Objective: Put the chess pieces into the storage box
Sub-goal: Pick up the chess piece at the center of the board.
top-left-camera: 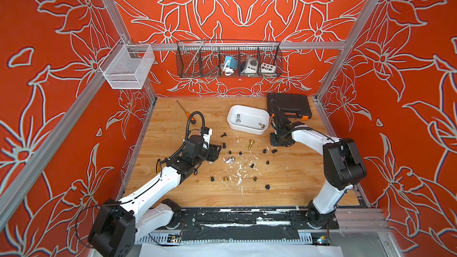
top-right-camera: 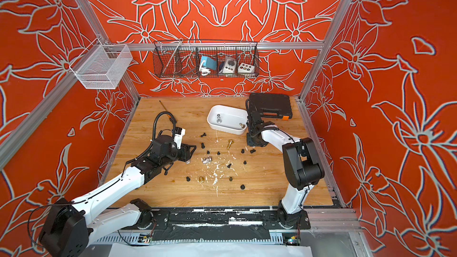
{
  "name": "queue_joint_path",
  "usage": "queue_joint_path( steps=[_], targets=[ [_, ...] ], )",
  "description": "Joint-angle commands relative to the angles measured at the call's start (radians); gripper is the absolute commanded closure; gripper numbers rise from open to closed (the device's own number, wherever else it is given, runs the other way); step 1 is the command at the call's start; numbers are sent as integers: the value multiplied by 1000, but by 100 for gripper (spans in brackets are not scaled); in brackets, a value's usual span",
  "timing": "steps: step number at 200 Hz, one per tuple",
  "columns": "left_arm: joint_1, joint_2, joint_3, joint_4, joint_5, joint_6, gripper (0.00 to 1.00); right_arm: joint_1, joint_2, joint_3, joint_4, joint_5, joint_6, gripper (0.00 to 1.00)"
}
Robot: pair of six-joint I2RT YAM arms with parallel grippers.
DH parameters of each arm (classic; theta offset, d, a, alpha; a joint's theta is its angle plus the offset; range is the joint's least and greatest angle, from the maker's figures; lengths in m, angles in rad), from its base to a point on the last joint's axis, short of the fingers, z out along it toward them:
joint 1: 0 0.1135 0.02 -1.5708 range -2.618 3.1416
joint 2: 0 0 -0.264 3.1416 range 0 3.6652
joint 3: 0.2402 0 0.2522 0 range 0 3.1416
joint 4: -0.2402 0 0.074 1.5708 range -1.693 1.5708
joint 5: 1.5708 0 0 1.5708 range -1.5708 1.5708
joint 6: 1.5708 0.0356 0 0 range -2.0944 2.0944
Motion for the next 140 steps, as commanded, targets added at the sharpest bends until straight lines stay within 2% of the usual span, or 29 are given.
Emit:
queue_joint_path(
  steps=[1, 81, 140],
  targets=[
    [-4, -6, 4, 15, 5, 0, 46, -3, 24, 28, 5, 17, -2, 72],
    [-4, -9, 9, 11, 2, 3, 46, -6, 30, 31, 6, 13, -13, 84],
    [-4, -6, 7, 12, 5, -2, 46, -7, -3, 39, 0, 5, -29, 88]
  ],
)
